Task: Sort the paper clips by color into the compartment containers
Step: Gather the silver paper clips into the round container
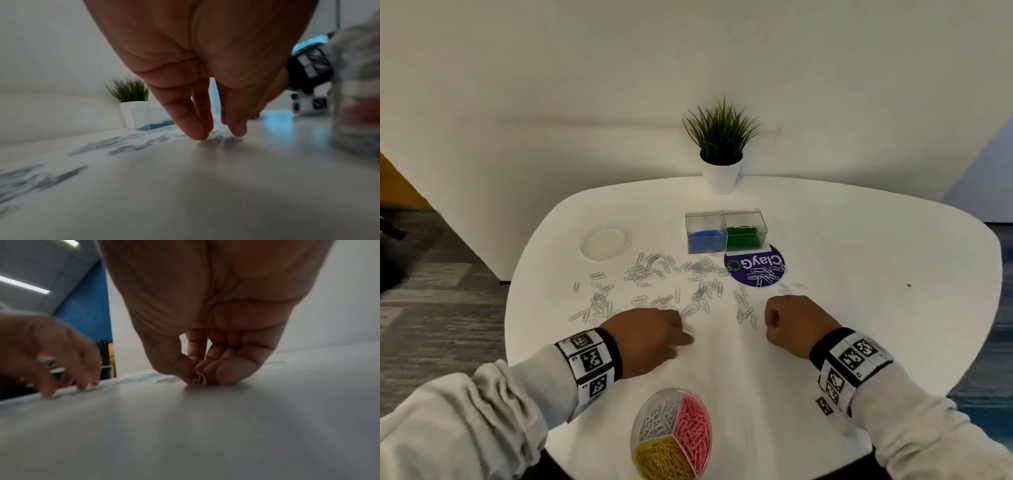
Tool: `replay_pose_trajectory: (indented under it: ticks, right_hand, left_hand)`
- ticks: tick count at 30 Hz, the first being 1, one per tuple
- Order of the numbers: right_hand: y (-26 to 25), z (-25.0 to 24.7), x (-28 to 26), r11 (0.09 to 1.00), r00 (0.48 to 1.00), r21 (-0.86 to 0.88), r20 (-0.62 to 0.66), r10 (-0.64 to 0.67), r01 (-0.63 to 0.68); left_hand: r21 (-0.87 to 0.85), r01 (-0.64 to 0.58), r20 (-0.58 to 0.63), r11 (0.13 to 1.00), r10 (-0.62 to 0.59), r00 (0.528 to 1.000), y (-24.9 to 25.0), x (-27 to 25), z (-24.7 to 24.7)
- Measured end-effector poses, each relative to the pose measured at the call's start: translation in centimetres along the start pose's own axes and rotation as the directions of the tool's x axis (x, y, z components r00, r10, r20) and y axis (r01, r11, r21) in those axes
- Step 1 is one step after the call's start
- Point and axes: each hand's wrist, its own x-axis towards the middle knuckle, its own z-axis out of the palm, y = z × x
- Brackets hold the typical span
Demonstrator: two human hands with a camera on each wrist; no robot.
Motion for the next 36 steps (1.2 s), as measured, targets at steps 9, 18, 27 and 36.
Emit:
replay_pose_trajectory:
  ticks: [9, 18, 27, 36]
  right_hand:
    - [2.3, -2.9, 0.8, 0.209, 0.947, 0.958, 0.128, 0.293, -0.194]
    - [0.1, 0.5, 0.3, 0.993, 0.995, -0.083, 0.047, 0.091, -0.087]
    - [-0.4, -1.2, 0.4, 0.954, 0.996, 0.287, 0.033, 0.077, -0.083]
    - [-0.4, -0.9, 2.2, 0.982, 0.979, -0.064, 0.113, -0.17, 0.178]
  left_hand:
    - [0.091, -0.001, -0.05, 0.996, 0.006, 0.999, -1.0, -0.4, 1.5]
    - [-0.698, 0.348, -0.014, 0.626, -0.497, 0.867, -1.8, 1.4, -2.1]
    - [-0.238, 0.074, 0.024, 0.968, -0.07, 0.997, -0.9, 0.1, 0.1]
    - [0.134, -0.03, 0.026, 0.991, 0.027, 0.999, 0.2, -0.5, 0.5]
